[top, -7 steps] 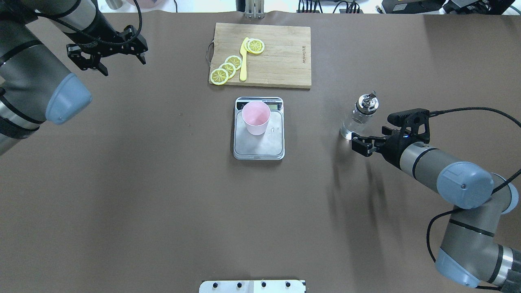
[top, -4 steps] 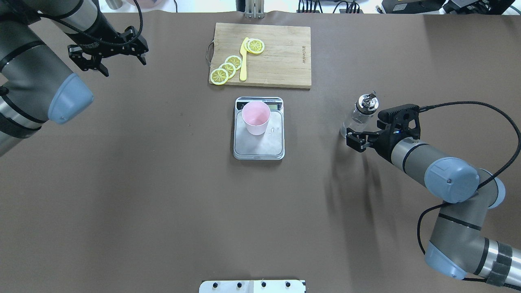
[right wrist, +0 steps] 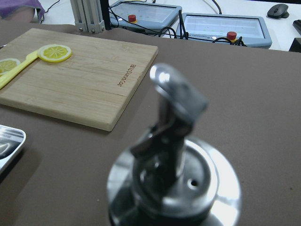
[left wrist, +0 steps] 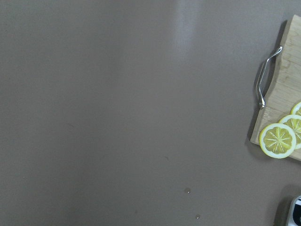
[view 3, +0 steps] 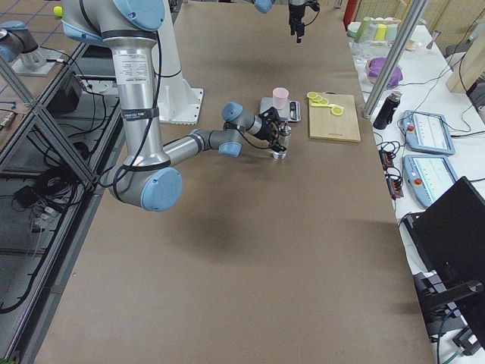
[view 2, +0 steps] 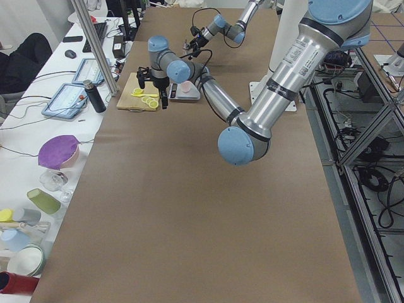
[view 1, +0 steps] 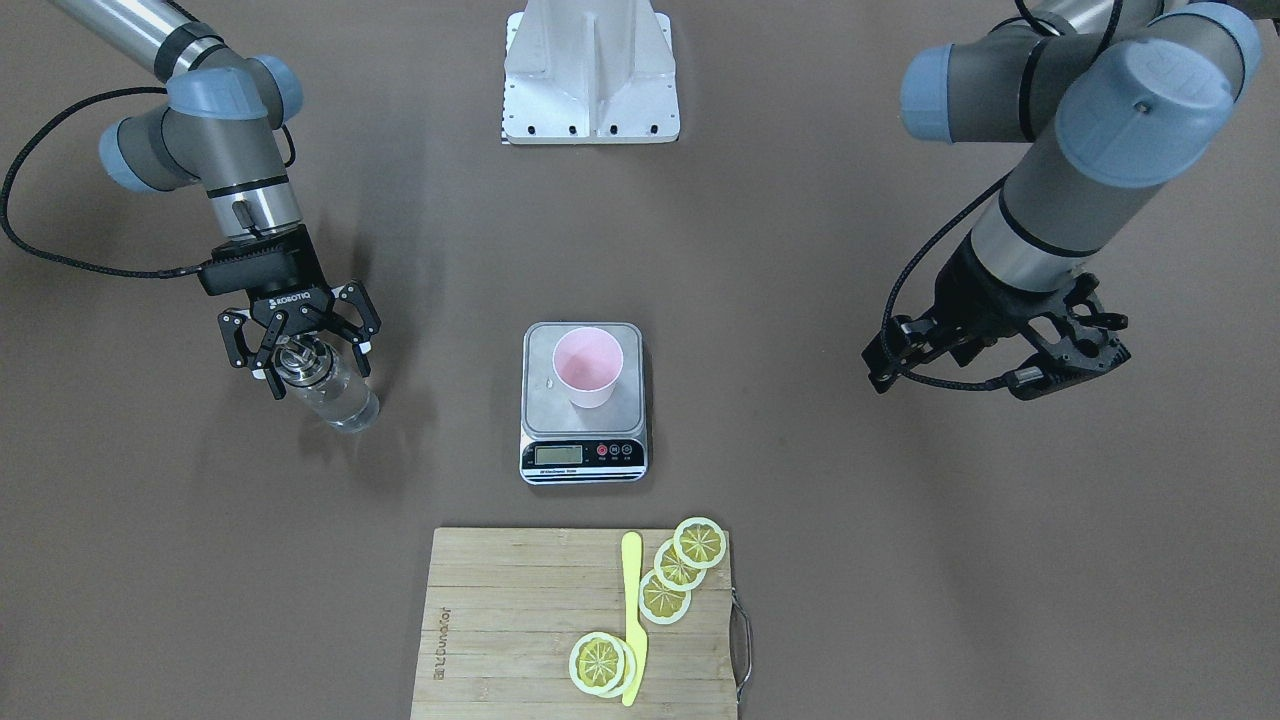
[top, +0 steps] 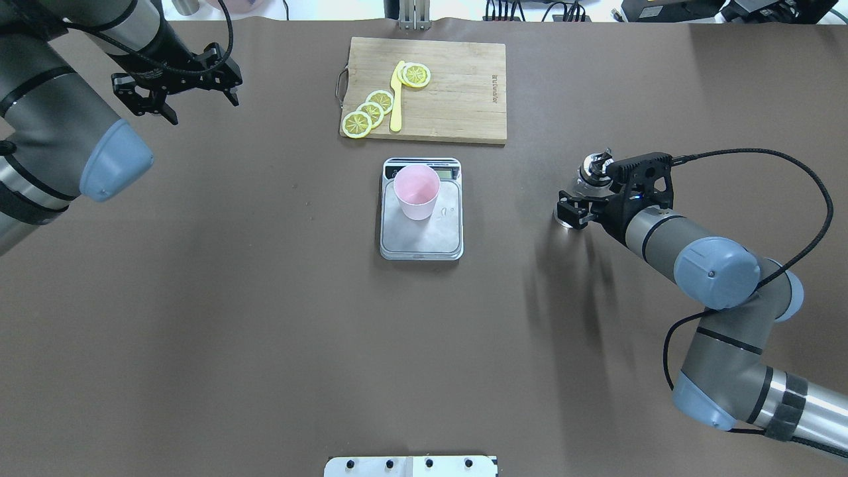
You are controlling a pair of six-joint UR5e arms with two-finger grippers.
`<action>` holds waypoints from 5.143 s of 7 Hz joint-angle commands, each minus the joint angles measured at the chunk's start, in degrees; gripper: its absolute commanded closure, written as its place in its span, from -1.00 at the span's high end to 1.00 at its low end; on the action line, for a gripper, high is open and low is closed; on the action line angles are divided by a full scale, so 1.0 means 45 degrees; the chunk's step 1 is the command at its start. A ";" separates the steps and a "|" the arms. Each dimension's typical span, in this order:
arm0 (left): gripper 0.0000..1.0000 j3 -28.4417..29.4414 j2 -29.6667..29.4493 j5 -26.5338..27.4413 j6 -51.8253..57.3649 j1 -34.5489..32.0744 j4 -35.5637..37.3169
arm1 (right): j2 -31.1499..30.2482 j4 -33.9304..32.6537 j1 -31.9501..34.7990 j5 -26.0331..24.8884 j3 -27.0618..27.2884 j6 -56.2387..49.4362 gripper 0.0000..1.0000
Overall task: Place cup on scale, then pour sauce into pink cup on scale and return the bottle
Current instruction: 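Grasp the glass sauce bottle with the right gripper, then lift the bottle with the right gripper and move it over the cup, then tilt the bottle with the right gripper to pour into the cup, then turn the bottle upright and carry it back with the right gripper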
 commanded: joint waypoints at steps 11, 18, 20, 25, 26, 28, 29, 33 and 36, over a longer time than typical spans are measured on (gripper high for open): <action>0.96 -0.0174 0.1575 -0.0033 0.4860 -0.1771 -0.0039 | 0.4742 -1.0820 -0.1092 -0.4675 0.1730 -0.6607 -1.00; 0.97 0.0566 0.2402 -0.0033 0.6404 -0.2558 -0.0233 | 0.6289 -1.4992 -0.3035 -1.2125 -0.0634 -0.9136 -1.00; 0.96 0.1150 0.2402 -0.0052 0.6404 -0.2558 -0.0914 | 0.6211 -1.4992 -0.3035 -1.3220 -0.0926 -0.9821 -1.00; 0.96 0.1700 0.2714 -0.0052 0.6385 -0.2558 -0.1855 | 0.6211 -1.4817 -0.2762 -1.3870 -0.1943 -0.9822 -1.00; 0.97 0.1700 0.2714 -0.0052 0.6385 -0.2558 -0.1875 | 0.6269 -1.4545 -0.2762 -1.3753 -0.1905 -0.9590 -1.00; 0.97 0.1700 0.2695 -0.0052 0.6385 -0.2558 -0.1875 | 0.5726 -1.0926 -0.2684 -1.2295 -0.1847 -0.9568 -1.00; 0.96 0.1700 0.2695 -0.0052 0.6385 -0.2577 -0.1875 | 0.5703 -1.0678 -0.2587 -1.1572 -0.1595 -0.9510 -1.00; 0.96 0.1622 0.2636 -0.0052 0.6326 -0.2656 -0.1875 | 0.4109 -1.0402 -0.0990 -0.6230 0.2226 -0.6230 -1.00; 0.96 0.1525 0.2500 -0.0052 0.6268 -0.2734 -0.1836 | 0.1787 -0.5812 -0.0011 -0.3781 0.2569 -0.1534 -1.00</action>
